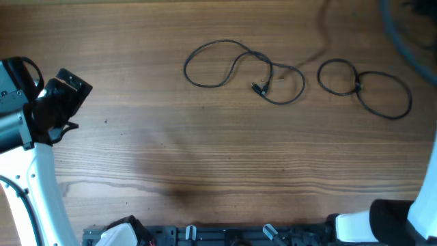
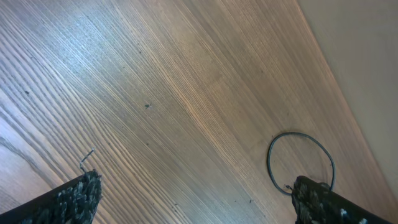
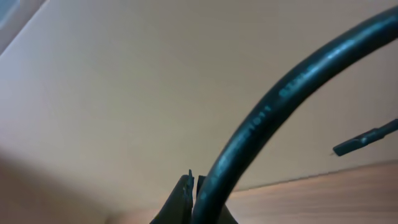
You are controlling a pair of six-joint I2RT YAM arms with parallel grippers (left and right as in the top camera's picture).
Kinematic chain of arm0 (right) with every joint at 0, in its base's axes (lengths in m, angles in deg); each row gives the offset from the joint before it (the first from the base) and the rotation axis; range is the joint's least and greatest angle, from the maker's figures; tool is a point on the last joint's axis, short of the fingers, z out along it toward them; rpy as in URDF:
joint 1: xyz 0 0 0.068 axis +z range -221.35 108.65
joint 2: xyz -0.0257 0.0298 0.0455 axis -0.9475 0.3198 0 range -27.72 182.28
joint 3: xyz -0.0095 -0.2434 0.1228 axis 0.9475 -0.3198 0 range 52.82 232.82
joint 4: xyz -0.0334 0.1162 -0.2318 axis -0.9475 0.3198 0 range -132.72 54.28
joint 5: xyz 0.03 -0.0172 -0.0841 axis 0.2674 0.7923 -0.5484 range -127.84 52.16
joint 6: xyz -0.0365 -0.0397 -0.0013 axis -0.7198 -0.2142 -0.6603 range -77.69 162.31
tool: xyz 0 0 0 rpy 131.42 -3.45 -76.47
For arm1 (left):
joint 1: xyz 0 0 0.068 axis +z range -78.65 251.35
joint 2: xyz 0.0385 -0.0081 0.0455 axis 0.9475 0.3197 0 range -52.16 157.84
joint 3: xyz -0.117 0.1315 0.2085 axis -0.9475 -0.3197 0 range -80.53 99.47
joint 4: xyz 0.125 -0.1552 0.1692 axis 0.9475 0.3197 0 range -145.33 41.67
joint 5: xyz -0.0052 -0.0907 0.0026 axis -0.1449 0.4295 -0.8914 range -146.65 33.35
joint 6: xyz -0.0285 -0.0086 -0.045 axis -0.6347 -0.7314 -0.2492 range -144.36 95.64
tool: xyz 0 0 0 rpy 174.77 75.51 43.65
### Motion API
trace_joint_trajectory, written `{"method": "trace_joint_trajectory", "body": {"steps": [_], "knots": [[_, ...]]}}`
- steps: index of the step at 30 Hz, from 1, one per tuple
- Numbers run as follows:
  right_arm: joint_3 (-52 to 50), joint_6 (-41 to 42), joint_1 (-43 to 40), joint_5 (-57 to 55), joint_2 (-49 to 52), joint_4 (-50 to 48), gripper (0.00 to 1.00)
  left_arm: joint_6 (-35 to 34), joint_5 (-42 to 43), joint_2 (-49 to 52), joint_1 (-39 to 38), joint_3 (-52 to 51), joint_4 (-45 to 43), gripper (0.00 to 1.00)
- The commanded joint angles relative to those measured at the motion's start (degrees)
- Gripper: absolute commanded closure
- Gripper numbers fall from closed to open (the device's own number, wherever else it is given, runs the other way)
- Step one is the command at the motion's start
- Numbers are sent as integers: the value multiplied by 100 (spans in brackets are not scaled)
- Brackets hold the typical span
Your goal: Untangle cables
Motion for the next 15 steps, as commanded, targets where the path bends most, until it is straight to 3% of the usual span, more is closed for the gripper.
{"method": "trace_joint_trajectory", "body": {"steps": [1, 4, 7, 10, 15], "knots": [[39, 151, -960, -111, 48, -33, 96, -15, -35, -4, 24, 24, -13, 0], [37, 170, -1961, -219, 306, 85, 96, -15, -35, -4, 24, 24, -13, 0], [33, 170, -2439, -579, 710, 308, 96, -15, -37, -4, 24, 24, -13, 0], [26, 166, -2601, -1272, 1327, 761, 96, -15, -35, -4, 24, 24, -13, 0], [26, 166, -2601, -1340, 2511, 1478, 95, -15, -35, -4, 24, 24, -13, 0]]}}
